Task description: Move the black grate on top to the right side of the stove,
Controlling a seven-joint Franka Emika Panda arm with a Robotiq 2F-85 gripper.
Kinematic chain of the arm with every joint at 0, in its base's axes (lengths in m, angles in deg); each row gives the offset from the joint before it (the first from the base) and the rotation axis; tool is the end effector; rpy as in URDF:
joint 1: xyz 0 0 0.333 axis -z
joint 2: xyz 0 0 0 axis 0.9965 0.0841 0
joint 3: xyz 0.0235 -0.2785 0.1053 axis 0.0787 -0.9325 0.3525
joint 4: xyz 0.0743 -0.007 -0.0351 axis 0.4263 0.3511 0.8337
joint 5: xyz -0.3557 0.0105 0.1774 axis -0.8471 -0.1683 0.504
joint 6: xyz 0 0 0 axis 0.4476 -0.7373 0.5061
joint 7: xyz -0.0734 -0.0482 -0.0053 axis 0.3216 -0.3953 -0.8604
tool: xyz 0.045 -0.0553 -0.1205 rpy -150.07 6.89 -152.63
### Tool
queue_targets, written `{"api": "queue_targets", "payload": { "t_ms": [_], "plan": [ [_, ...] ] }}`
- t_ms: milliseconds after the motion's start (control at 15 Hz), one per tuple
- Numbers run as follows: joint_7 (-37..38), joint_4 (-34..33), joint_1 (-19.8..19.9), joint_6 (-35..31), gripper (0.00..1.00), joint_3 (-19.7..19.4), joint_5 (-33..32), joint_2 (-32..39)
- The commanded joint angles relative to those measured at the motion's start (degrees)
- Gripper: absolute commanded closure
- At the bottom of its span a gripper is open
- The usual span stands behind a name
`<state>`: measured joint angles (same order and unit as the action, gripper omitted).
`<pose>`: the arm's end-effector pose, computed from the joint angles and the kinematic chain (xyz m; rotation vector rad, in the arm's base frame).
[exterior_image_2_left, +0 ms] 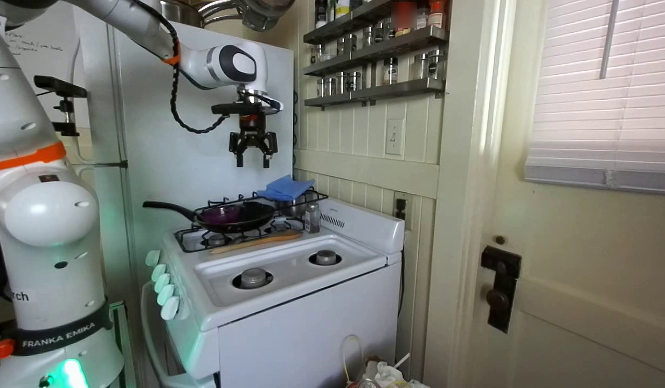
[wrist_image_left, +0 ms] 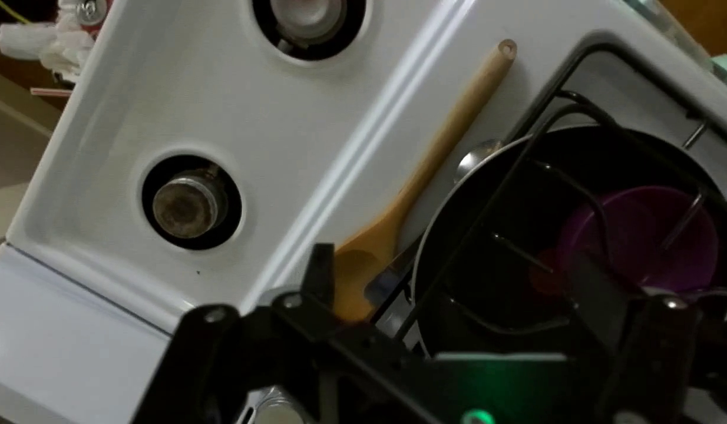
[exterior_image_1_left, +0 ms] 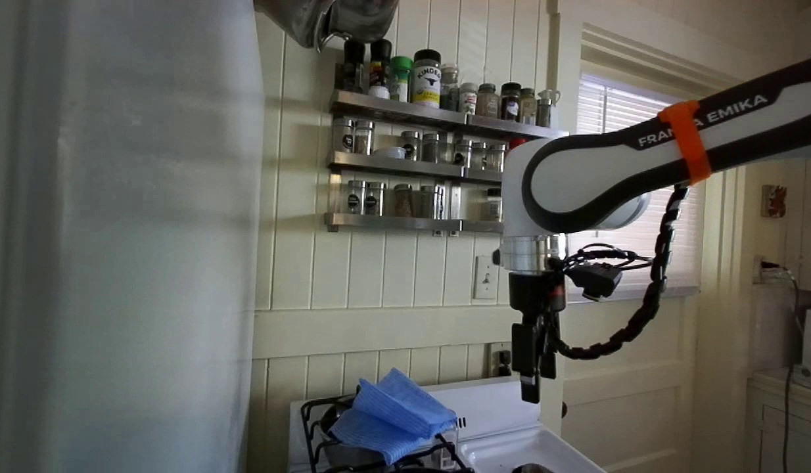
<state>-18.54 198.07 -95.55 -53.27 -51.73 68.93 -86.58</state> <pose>0.4344 0.1752 0.4651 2.9473 0.8687 -0.0776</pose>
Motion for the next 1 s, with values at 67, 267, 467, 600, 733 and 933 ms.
{"api": "queue_targets", "payload": {
  "t_ms": [67,267,467,600,733,933],
  "plan": [
    [-11.4,-8.19,-2.11,2.13,0.0,-0.29,-2.67,7.35],
    [-10.31,-6.59,-1.79,0.28,0.0,-0.39,-1.59,6.14],
    [-10.2,-6.63,-1.74,0.28,0.0,-0.54,-1.58,6.25],
    [-14.35,-7.29,-2.25,-0.08,0.0,-0.34,-3.05,7.66],
    [-19.05,-7.8,-2.65,-1.57,0.0,-0.39,-3.16,9.74],
    [-24.36,-7.97,-3.35,-3.66,0.0,0.33,-4.22,12.81]
  ]
}}
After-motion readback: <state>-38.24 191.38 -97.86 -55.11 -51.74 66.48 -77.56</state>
